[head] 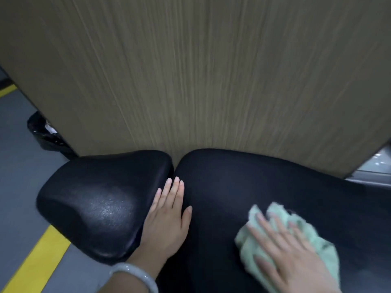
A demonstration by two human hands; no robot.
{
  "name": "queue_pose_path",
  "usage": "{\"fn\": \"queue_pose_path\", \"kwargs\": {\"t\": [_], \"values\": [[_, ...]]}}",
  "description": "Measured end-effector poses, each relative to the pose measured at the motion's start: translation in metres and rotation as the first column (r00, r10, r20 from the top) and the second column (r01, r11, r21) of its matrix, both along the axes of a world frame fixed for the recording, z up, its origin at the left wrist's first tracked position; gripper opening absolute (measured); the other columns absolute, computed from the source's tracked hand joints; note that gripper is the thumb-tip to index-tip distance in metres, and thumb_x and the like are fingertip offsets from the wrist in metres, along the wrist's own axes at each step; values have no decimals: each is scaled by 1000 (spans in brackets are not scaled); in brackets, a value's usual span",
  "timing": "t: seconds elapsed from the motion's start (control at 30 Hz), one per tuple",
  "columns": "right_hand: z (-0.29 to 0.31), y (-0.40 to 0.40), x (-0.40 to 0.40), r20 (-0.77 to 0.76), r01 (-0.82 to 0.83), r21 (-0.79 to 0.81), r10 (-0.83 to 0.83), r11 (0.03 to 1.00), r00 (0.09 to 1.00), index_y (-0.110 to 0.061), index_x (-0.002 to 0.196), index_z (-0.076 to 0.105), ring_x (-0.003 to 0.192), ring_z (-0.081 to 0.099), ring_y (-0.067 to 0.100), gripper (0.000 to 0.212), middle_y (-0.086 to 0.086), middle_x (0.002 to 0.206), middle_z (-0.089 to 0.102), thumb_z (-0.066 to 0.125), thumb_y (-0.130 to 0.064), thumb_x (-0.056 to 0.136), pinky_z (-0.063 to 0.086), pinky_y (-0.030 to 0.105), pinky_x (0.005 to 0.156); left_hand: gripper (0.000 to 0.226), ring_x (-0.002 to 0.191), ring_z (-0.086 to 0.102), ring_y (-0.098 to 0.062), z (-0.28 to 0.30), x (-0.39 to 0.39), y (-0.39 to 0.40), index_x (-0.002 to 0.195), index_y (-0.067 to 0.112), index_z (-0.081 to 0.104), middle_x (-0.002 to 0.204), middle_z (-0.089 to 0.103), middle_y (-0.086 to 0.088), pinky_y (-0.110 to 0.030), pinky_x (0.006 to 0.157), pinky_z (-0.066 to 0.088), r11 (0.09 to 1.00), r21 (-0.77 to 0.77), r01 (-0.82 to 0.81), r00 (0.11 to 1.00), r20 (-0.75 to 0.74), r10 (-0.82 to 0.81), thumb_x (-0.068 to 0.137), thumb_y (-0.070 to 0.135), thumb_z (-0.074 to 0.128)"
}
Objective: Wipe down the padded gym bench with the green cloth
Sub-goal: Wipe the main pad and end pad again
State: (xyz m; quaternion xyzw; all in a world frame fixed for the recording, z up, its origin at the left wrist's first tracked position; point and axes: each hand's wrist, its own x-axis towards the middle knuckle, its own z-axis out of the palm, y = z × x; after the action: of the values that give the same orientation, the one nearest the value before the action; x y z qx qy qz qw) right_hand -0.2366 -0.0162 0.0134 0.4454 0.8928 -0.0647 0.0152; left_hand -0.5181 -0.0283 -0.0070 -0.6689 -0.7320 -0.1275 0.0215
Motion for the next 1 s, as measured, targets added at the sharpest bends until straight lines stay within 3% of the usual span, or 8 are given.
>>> {"fn": "queue_pose_path", "kwargs": {"t": [0.1, 0.23, 0.33, 0.5, 0.6, 0.67, 0.87, 1.0], "values": [[7, 23, 6, 56, 272, -2, -271, 962, 961, -36, 149, 27, 145, 8, 16, 58, -5, 155, 31, 6, -55, 98, 7, 38, 114, 60, 141, 27, -19, -5, 5, 7, 145, 5, 35, 151, 36, -4, -32, 113, 9, 1000, 4, 4, 1000, -20, -3, 96, 40, 27], [6, 57, -52, -5, 438, 3, -438, 899, 899, -38, 146, -17, 141, -28, 17, 59, -8, 156, -23, -11, -54, 89, -13, 44, 117, 59, 142, 19, -14, -11, 3, 9, 144, 4, 34, 151, 35, -5, -30, 113, 7, 1000, 13, -7, 1000, -12, 7, 97, 39, 26], [4, 76, -97, -23, 429, -57, -431, 902, 902, -35, 149, -13, 143, -26, 22, 56, -4, 158, -21, 1, -49, 97, -13, 47, 116, 58, 143, 13, -12, -13, 5, 7, 146, 5, 32, 152, 32, -5, -30, 114, 5, 999, 32, -36, 999, 36, 35, 97, 37, 24], [-1, 70, -135, -19, 247, -19, -247, 969, 969, -32, 151, -6, 144, -21, 24, 66, 0, 160, -13, -12, -51, 88, -13, 46, 116, 56, 142, 17, -15, -12, 5, 7, 144, 4, 36, 151, 36, -8, -33, 113, 11, 998, 37, -49, 999, 13, 48, 95, 31, 27], [2, 46, -120, -24, -18, 1, 18, 1000, 1000, -32, 147, 32, 145, 12, 24, 63, 1, 156, 28, 2, -55, 96, 5, 46, 114, 57, 141, 22, -16, -9, -1, 4, 142, 3, 39, 149, 38, -8, -35, 113, 14, 999, 42, -6, 1000, 0, 6, 94, 30, 29], [-2, 32, -89, 67, -107, 5, 107, 994, 992, -38, 143, 39, 142, 26, 28, 62, -4, 152, 37, 14, -66, 94, 13, 54, 106, 58, 143, 23, -18, -4, -16, 1, 144, 3, 38, 151, 36, -8, -37, 113, 16, 998, 36, 49, 998, -46, -47, 94, 31, 29], [-6, 26, -105, 63, 228, -9, -227, 974, 972, -30, 134, 53, 134, 40, 33, 59, 1, 143, 49, 11, -52, 100, 19, 58, 101, 60, 144, 18, -18, 5, -93, -15, 146, 2, 30, 153, 29, -6, -30, 116, 4, 999, 36, -41, 993, -105, 44, 97, 37, 24], [-5, 38, -188, -76, 150, -1, -150, 989, 986, -28, 152, 19, 146, -6, 21, 79, -2, 160, 8, -18, -48, 85, -8, 43, 116, 61, 142, 17, -15, 8, -126, -28, 144, 0, 35, 151, 34, -9, -28, 115, 3, 990, 38, -135, 989, -62, 137, 96, 37, 26]]}}
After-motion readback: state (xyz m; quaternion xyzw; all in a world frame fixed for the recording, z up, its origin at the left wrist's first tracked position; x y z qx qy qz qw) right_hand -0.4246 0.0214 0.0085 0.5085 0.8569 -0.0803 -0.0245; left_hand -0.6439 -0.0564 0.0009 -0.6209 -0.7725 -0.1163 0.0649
